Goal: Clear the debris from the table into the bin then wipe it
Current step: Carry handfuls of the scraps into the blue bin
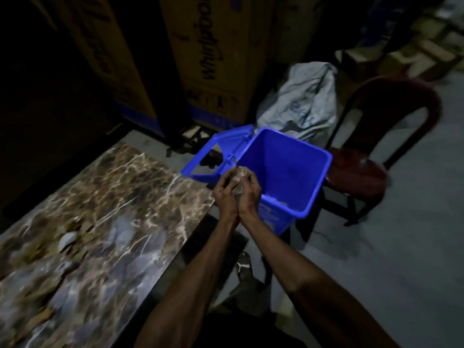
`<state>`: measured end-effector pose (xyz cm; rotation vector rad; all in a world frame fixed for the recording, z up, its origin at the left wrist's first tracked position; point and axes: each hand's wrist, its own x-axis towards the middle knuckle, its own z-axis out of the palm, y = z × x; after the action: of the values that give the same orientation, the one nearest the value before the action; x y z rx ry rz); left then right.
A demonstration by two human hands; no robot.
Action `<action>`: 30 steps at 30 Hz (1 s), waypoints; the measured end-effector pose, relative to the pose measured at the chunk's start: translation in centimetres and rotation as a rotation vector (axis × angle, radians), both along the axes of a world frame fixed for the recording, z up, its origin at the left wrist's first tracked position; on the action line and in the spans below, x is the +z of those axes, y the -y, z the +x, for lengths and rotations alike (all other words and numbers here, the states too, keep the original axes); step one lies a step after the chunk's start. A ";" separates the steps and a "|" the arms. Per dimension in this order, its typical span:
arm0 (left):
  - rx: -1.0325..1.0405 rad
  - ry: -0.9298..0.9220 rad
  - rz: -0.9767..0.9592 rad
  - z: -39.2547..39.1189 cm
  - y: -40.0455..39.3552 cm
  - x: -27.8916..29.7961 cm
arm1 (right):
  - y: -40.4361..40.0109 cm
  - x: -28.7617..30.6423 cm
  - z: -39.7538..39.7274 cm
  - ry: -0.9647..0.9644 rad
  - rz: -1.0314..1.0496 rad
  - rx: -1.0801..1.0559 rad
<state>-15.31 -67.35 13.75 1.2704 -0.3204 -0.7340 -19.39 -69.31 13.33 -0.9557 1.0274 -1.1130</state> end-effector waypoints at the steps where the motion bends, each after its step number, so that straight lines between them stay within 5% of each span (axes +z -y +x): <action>1: -0.036 -0.036 -0.012 -0.8 2.2 -0.5 | 2.0 -0.4 -0.8 -0.004 0.003 -0.037; 14: -0.211 -0.273 0.053 -6.4 21.9 -4.0 | 20.8 -3.9 -6.8 -0.148 0.144 -0.282; 30: 0.115 -0.316 0.255 -4.6 32.5 -12.4 | 36.0 -12.0 -8.9 -0.361 0.315 0.176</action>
<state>-19.88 -99.89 1.40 1.3736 0.1066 -0.8812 -28.30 -105.28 1.38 -0.9865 1.3375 -0.6196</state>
